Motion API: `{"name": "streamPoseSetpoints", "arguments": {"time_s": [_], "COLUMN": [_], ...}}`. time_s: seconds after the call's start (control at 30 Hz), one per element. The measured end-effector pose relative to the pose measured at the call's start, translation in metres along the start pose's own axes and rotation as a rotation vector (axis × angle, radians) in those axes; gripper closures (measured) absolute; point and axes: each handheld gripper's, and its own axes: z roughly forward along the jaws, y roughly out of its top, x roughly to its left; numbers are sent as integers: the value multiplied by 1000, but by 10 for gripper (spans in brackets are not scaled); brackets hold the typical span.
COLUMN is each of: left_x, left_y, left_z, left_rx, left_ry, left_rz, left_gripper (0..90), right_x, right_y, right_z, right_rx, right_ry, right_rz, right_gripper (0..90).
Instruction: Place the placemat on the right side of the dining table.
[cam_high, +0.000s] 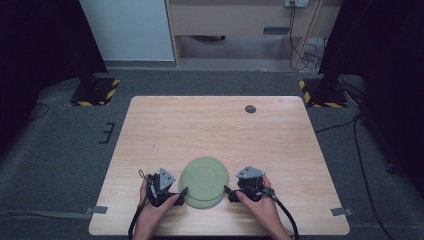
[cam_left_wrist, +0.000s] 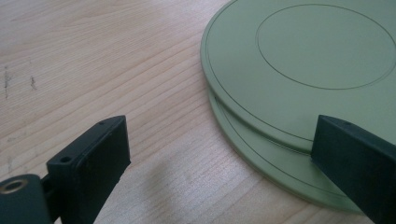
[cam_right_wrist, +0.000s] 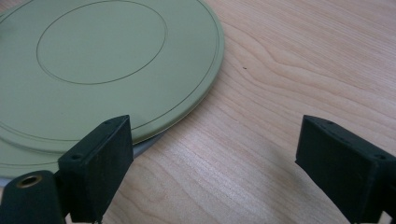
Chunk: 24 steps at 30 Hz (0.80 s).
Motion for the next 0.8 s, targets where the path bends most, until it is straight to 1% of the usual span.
{"name": "streamPoseSetpoints", "arguments": {"time_s": [0.03, 0.13, 0.2, 0.27, 0.4, 0.47, 0.6, 0.63, 0.7, 0.8], "left_x": [0, 0, 0, -1, -2, -1, 4, 7, 12, 14], "left_y": [-1, -1, 1, 2, 4, 3, 2, 2, 1, 0], "left_z": [-1, 0, 1, 1, 1, 0, -5, -6, -6, -6], "left_rx": [-2, -1, 5, 8, 11, 4, -14, -17, -10, -12], "left_ry": [-3, -1, 5, 10, 17, 7, 31, 37, 38, 33], "left_rz": [-3, -9, -2, 10, 19, 6, -15, -22, -28, -39], "left_gripper": [55, 53, 45, 51, 58, 61, 59, 61, 64, 66], "right_x": [1, 4, 4, 3, 2, 1, 0, 1, 2, 6], "right_y": [0, 0, 0, 1, 2, 2, 2, 3, 3, 3], "right_z": [-1, -2, -1, -1, 1, 2, 0, -1, -1, 1], "right_rx": [0, 4, 4, 6, 7, 6, -2, -4, -9, 4], "right_ry": [-2, 15, 12, 11, 0, 2, 2, 8, 23, 26], "right_rz": [2, -8, -16, -7, 2, 9, 10, 20, 22, 3], "right_gripper": [123, 130, 117, 113, 109, 107, 126, 126, 123, 121]}}
